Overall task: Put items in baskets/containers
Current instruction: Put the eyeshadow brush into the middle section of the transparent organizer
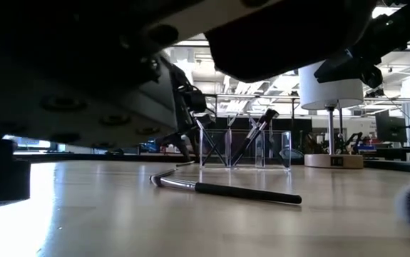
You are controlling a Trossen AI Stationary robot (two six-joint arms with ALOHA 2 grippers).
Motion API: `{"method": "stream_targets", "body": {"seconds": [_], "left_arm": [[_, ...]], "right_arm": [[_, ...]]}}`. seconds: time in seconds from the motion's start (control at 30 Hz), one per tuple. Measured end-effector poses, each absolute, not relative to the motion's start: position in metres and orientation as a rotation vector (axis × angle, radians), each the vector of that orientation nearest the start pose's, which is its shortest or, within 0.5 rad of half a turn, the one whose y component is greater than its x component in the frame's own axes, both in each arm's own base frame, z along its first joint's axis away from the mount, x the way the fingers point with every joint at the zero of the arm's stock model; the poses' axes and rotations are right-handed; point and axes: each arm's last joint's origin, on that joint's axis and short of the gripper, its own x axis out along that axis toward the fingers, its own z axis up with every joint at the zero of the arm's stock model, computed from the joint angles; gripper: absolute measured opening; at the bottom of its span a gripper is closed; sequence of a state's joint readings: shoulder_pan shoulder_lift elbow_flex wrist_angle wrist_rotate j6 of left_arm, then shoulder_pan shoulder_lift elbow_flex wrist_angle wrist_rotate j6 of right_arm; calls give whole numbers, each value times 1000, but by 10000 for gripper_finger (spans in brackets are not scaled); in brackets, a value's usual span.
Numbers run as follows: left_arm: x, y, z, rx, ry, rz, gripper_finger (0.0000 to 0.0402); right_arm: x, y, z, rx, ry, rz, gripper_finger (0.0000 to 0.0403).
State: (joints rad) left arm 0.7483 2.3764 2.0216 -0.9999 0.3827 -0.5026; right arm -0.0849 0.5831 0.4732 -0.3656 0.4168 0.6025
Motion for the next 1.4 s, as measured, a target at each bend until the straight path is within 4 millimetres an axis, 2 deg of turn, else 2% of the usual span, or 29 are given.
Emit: {"method": "stream_targets", "body": {"seconds": [0.1, 0.2, 0.27, 0.63, 0.73, 0.83, 1.0, 1.13, 1.27, 1.4], "left_arm": [[360, 319, 156, -1214, 1105, 580, 100], [350, 315, 153, -1257, 1207, 573, 88], [349, 316, 148, -1264, 1221, 572, 79], [345, 311, 148, -1240, 1304, 565, 32], [338, 305, 156, -1198, 1373, 574, 21], [339, 298, 178, -1070, 1376, 636, 6], [340, 270, 235, -856, 1301, 646, 4], [333, 241, 262, -774, 1204, 637, 5], [313, 206, 267, -764, 1107, 666, 5], [285, 164, 254, -813, 914, 684, 5]], "right_arm": [[132, -23, 238, 501, 312, -610, 82], [132, -23, 238, 503, 315, -603, 82], [132, -22, 238, 500, 321, -591, 82], [133, -21, 238, 490, 339, -555, 82], [133, -21, 238, 488, 347, -538, 82], [133, -21, 238, 490, 352, -526, 82], [133, -20, 237, 490, 361, -516, 82], [133, -20, 237, 485, 370, -504, 82], [133, -19, 237, 471, 381, -478, 82], [133, -19, 237, 448, 387, -471, 82]]}}
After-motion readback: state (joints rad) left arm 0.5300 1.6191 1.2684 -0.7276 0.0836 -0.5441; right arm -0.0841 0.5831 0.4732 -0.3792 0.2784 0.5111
